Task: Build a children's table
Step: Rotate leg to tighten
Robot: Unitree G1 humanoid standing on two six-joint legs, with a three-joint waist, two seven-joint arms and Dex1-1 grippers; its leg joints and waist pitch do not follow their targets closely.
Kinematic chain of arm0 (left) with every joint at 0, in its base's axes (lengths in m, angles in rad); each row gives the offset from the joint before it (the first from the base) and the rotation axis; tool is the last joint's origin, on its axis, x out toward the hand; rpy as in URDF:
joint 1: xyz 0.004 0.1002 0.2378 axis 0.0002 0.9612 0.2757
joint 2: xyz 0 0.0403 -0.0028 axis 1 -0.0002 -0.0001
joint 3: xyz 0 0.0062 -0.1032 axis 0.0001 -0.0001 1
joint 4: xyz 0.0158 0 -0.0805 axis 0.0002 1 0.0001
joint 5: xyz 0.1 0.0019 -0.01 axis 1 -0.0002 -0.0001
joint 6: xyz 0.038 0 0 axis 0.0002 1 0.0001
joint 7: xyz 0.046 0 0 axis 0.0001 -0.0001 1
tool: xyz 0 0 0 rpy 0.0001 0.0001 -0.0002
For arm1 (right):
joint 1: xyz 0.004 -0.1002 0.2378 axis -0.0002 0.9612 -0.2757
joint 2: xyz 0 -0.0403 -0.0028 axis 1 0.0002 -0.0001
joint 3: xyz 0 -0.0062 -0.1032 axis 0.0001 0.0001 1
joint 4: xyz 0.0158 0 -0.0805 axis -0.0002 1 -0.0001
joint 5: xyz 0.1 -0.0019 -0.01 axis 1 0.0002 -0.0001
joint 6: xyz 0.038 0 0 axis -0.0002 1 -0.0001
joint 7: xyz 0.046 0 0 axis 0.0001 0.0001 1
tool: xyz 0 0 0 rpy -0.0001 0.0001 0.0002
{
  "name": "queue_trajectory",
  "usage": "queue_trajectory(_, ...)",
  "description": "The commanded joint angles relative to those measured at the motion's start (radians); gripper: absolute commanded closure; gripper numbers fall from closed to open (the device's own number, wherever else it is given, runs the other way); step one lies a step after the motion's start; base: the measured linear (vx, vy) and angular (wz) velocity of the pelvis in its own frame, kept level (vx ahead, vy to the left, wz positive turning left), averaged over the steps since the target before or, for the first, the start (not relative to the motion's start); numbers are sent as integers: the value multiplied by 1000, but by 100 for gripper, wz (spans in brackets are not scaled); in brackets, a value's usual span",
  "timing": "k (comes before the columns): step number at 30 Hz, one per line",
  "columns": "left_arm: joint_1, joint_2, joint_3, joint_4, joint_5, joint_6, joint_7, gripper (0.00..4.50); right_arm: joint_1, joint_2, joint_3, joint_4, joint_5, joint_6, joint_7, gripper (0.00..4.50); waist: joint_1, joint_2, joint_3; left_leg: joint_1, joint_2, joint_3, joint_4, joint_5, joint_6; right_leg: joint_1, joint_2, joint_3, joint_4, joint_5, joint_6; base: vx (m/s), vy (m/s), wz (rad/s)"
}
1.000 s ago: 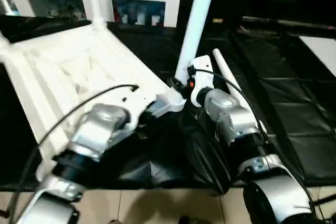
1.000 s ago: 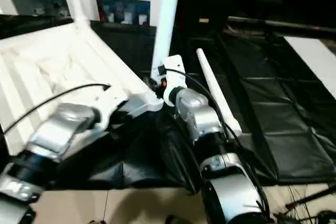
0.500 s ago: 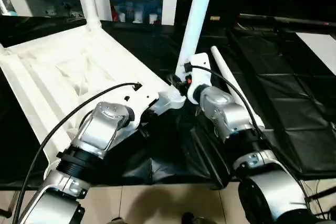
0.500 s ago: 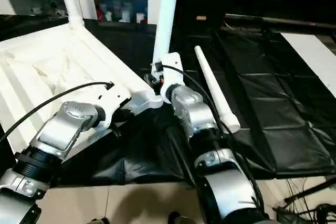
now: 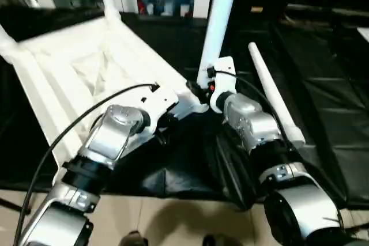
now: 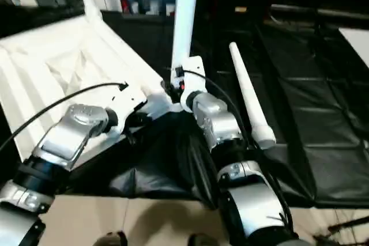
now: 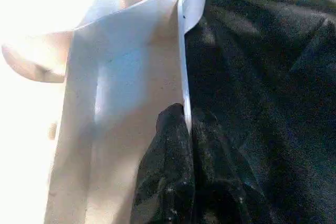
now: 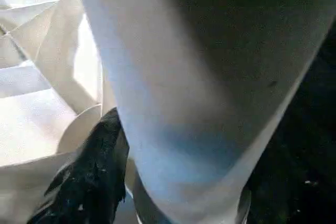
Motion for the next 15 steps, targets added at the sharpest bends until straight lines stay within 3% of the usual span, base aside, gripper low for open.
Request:
queue_trajectory(1, 11, 5, -44, 19, 5, -16, -17, 450, 47, -11, 37, -13, -5, 39, 54, 96, -12, 10, -49, 7, 8, 24, -46, -260, -12, 24, -33, 32, -86, -144, -161, 0, 0, 0)
queue_trajectory(2, 12, 15, -45, 13, 6, -23, -25, 450, 52, -21, 41, -37, -6, 42, 65, 96, -13, 11, -48, 3, 6, 25, -43, -249, -11, 28, -35, 33, -84, -129, -166, 0, 0, 0)
queue_trajectory(4, 17, 39, -41, 8, 5, -44, -50, 450, 73, -57, 66, -109, -10, 34, 124, 67, -11, 9, -61, -12, -1, 26, -30, -110, -1, 49, -31, 29, -63, 58, -179, 0, 0, 0)
queue_trajectory(6, 22, 50, -40, -4, 1, -58, -65, 450, 84, -76, 78, -142, -7, 38, 157, 67, -14, 6, -63, -21, -8, 26, -25, -36, 11, 59, -26, 26, -51, 186, -189, 0, 0, 0)
queue_trajectory(7, 28, 63, -39, -18, -2, -75, -78, 450, 96, -96, 88, -175, -2, 45, 190, 67, -15, 8, -61, -21, -9, 28, -22, -27, 19, 56, -24, 25, -49, 231, -193, 0, 0, 0)
queue_trajectory(10, 49, 100, -40, -62, -20, -131, -134, 450, 128, -143, 112, -253, 10, 73, 273, 67, -16, 7, -58, -21, -5, 27, -23, -61, 30, 60, -27, 24, -49, 219, -196, 0, 0, 0)
queue_trajectory(15, 117, 191, -41, -148, -78, -310, -284, 450, 201, -244, 150, -384, 43, -19, 461, 67, -14, 7, -57, -15, -3, 32, -15, -31, 69, 58, -26, 25, -43, 276, -220, 0, 0, 0)
